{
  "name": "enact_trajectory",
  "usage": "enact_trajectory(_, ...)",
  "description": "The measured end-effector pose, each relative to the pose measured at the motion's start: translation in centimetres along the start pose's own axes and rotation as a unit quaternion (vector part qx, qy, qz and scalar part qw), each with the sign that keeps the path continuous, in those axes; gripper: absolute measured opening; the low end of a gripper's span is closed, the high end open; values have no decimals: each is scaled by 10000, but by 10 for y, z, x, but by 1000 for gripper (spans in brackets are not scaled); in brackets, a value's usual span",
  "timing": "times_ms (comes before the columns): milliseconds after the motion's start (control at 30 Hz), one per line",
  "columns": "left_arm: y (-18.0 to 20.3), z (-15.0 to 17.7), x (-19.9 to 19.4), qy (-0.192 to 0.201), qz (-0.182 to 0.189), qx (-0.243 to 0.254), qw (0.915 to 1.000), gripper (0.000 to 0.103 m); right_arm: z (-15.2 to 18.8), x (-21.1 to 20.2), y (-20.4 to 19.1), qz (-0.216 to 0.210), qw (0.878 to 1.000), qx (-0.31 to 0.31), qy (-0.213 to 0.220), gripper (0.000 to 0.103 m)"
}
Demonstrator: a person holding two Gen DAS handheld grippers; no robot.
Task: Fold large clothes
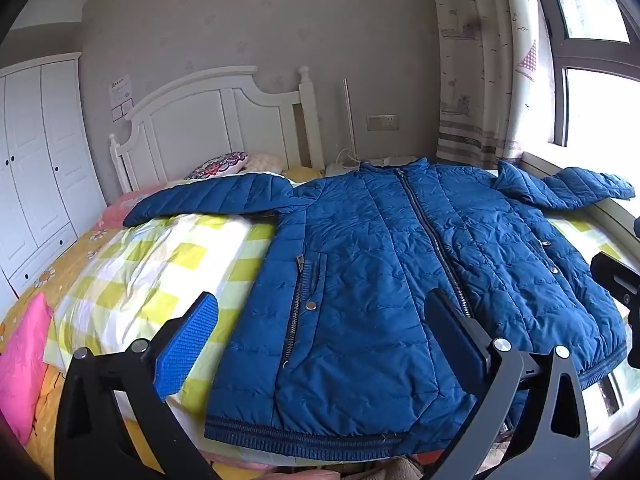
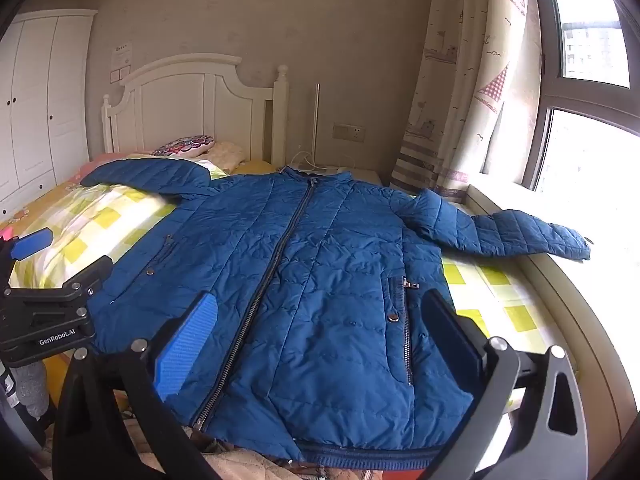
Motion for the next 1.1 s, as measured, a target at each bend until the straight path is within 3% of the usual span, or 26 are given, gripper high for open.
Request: enact_trajectory(1100,-3,5,6,-85,-4,-26,10000,99,6,4,0,-80,9999,81,-88,101)
Point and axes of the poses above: each gripper's, at about its wrist camera, not at the fingertips, and x roughly the way its jaws point, y to its right, z to its underside, the point moved 7 cm from there along x, roughly the way its jaws point, and after that the axes turned 13 degrees about -z, right-handed, at the moved point
